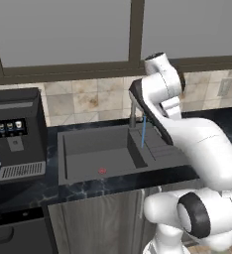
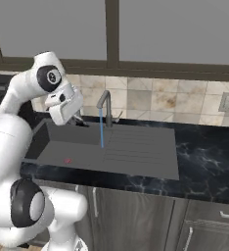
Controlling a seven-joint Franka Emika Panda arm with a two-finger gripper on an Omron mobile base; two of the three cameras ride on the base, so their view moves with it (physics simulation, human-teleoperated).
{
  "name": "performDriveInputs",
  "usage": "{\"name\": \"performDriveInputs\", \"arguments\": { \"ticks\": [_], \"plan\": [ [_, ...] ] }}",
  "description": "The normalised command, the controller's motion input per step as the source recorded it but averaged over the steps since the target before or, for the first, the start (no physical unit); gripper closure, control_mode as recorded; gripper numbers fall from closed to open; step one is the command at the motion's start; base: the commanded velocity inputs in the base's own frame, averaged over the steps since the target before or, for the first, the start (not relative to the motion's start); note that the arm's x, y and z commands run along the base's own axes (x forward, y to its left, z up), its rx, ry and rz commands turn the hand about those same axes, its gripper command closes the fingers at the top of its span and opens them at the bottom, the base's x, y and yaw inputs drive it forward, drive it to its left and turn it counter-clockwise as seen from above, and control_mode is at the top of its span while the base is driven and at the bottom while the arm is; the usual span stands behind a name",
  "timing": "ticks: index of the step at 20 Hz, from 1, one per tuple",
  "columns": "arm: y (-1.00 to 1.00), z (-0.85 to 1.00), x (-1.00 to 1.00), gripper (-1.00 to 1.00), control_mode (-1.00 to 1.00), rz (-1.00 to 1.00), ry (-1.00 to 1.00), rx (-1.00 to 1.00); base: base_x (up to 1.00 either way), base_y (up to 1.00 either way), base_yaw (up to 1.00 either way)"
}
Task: Take the fish out of the fridge, briefly rinse it in the sink, and place it on the tray next to the sink.
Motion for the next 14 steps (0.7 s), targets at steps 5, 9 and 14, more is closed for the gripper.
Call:
{"name": "performDriveInputs", "arguments": {
  "ticks": [5,9,14],
  "plan": [
    [-0.38,-0.21,-0.30,1.00,-1.00,-0.01,-0.34,0.32,0.00,0.00,0.00],
    [0.00,0.00,-0.09,1.00,-1.00,0.00,-0.02,0.00,0.00,0.00,0.00],
    [0.18,-0.05,-0.86,1.00,-1.00,0.08,-0.05,0.00,0.00,0.00,0.00]
  ]
}}
